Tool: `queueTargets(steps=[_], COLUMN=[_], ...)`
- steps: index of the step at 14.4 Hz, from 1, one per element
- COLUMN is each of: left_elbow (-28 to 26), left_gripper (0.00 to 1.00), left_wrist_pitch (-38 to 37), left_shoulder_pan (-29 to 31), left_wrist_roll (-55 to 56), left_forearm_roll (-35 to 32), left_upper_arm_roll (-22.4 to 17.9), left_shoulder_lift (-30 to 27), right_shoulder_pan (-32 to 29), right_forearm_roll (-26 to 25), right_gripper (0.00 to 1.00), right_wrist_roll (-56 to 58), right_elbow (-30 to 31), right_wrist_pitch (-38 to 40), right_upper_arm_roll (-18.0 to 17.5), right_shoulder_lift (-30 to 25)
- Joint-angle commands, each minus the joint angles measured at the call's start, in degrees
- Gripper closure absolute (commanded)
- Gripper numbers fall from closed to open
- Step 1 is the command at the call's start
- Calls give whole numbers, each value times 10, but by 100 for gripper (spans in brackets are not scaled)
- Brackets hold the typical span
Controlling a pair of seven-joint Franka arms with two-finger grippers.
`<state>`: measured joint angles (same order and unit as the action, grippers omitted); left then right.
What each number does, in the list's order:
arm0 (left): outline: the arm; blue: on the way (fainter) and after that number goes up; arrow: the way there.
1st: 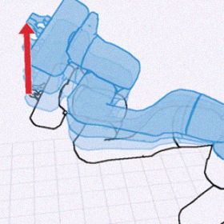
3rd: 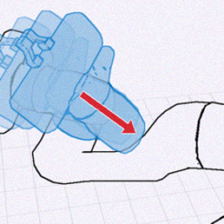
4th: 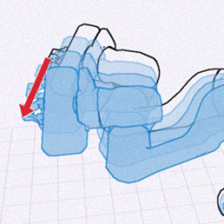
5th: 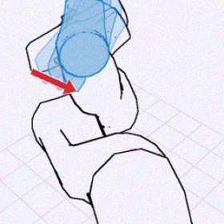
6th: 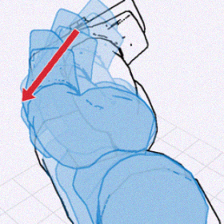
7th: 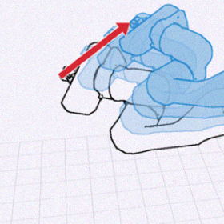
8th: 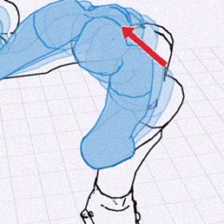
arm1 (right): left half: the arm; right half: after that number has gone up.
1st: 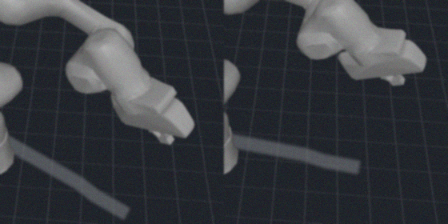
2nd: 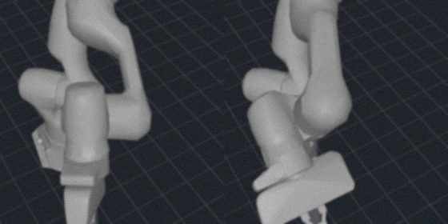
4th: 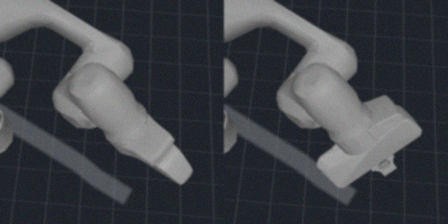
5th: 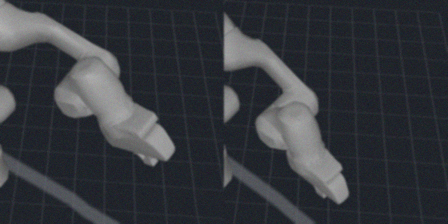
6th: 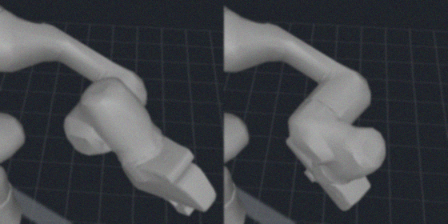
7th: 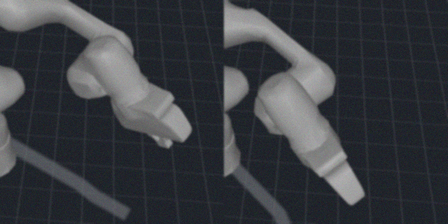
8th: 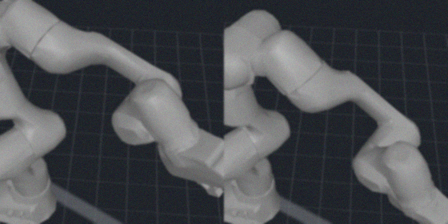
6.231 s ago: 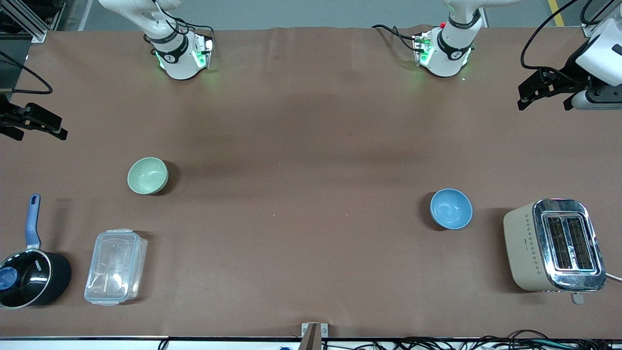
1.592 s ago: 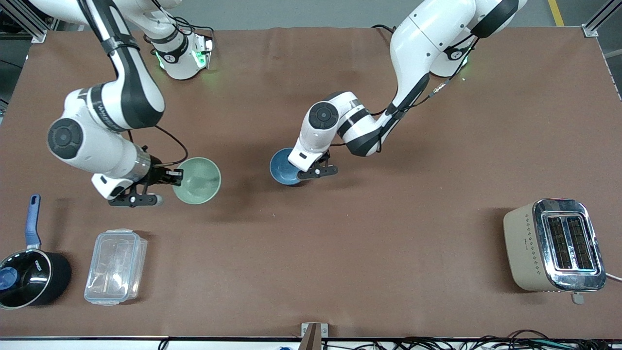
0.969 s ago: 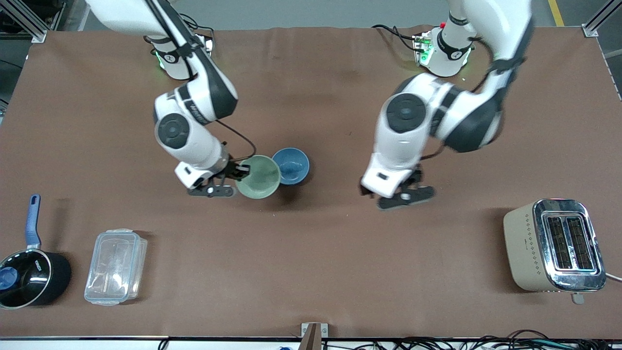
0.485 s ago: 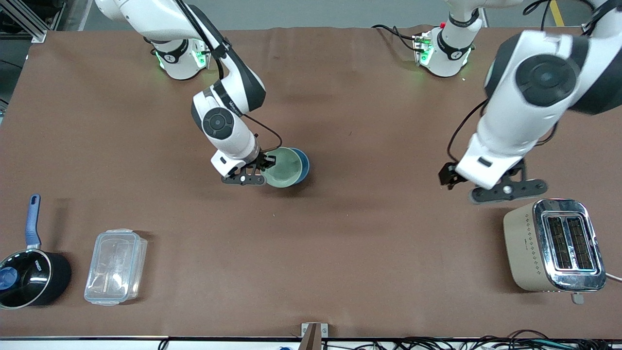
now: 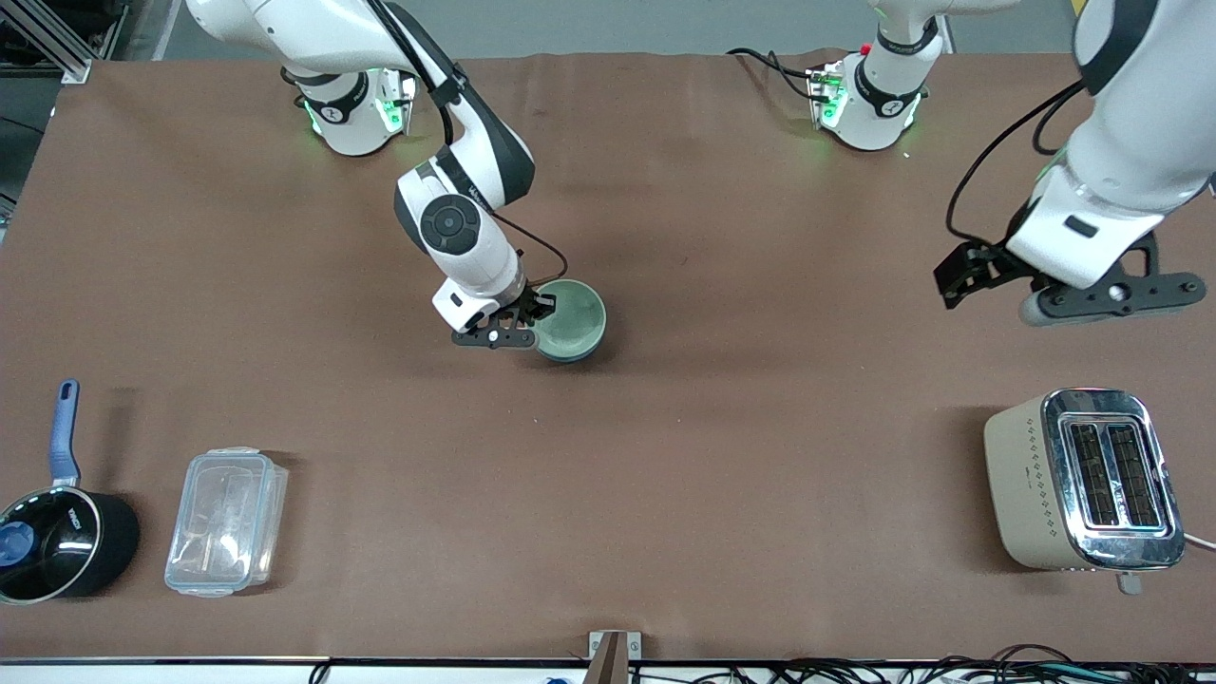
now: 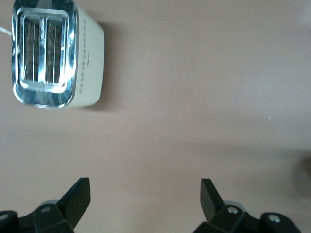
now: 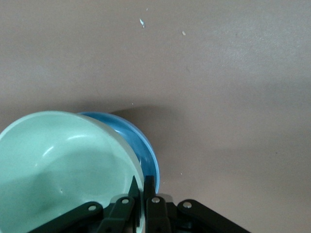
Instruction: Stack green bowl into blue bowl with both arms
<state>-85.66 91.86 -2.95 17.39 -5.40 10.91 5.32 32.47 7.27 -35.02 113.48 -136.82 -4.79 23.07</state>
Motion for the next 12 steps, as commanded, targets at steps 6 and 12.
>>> queueTargets(steps=[6, 12], left_elbow=[-30, -25], left_gripper=[0, 0], left_wrist_pitch=[-40, -41], left_shoulder_pan=[-8, -7], left_wrist_roll=[-37, -39], left_forearm_roll=[43, 44], left_upper_arm_roll=[-56, -55], left_shoulder_lift=[-51, -52], right_shoulder_pan=[1, -16], right_forearm_roll=[-4, -3], right_gripper=[87, 0], right_wrist_roll=[-10, -6], right_elbow=[39, 28], right_wrist_pitch=[-57, -31], right_upper_arm_roll=[-1, -1], right_shoulder_lift=[-4, -11])
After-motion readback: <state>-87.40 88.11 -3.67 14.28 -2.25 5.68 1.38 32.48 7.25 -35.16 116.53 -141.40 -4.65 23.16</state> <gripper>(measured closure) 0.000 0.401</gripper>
